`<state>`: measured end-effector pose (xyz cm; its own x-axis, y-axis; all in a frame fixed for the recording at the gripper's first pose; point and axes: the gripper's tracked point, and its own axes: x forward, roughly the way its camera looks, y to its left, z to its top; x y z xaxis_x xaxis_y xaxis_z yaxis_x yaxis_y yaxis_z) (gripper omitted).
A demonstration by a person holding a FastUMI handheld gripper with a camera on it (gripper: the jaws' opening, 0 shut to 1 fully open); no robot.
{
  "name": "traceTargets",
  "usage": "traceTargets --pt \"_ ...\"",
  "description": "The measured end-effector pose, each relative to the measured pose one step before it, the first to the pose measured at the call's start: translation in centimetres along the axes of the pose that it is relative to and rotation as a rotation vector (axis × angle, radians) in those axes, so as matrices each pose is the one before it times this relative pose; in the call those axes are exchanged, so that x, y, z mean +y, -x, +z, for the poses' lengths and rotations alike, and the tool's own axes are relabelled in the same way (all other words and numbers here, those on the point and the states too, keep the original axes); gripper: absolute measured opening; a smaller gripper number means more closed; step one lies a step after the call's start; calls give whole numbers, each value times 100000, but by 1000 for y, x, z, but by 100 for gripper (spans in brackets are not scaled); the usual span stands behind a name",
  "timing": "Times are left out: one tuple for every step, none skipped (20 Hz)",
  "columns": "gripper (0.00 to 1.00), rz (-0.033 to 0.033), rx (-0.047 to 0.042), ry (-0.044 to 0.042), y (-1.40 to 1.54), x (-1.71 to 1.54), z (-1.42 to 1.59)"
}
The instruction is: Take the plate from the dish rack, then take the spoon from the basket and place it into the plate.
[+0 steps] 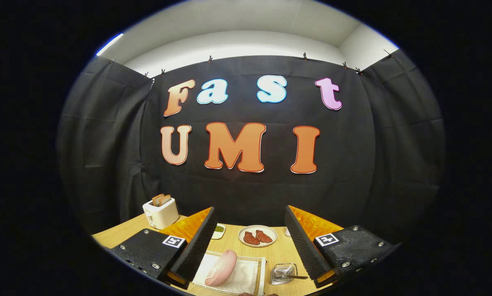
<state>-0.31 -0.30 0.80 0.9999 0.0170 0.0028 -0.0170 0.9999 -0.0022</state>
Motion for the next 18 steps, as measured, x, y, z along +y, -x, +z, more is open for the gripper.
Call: traceTargets --pt "99 174 777 101 -140 60 -219" --pt "99 171 1284 38 -148 97 -286" --pt "99 391 1599 -69 -149 101 -468" --pt "99 251 2105 -264 -175 106 -446" --pt "99 333 2353 -465 -271 212 -601" --pt "99 425 2725 -545 -262 171 -597" --pt "99 495 2925 -569 -324 209 -688" --pt "99 661 2974 -580 -382 142 -560" --pt "99 529 2762 -568 -359 140 -580" --pt "99 421 2527 -899 -351 62 -398" --pt "99 800 2461 -1239 -453 175 -508" --pt "99 978 2578 -1117 -411 230 -392" --pt "99 1062 2661 -791 -515 186 -510" --pt "99 1343 2778 -387 -448 298 -447" --pt "99 767 2889 -728 -543 225 -536" --pt "99 1054 3556 -945 -504 180 -602" --pt "99 587 4116 -1382 -622 84 -793" --pt "99 537 4831 -867 -705 48 -824"
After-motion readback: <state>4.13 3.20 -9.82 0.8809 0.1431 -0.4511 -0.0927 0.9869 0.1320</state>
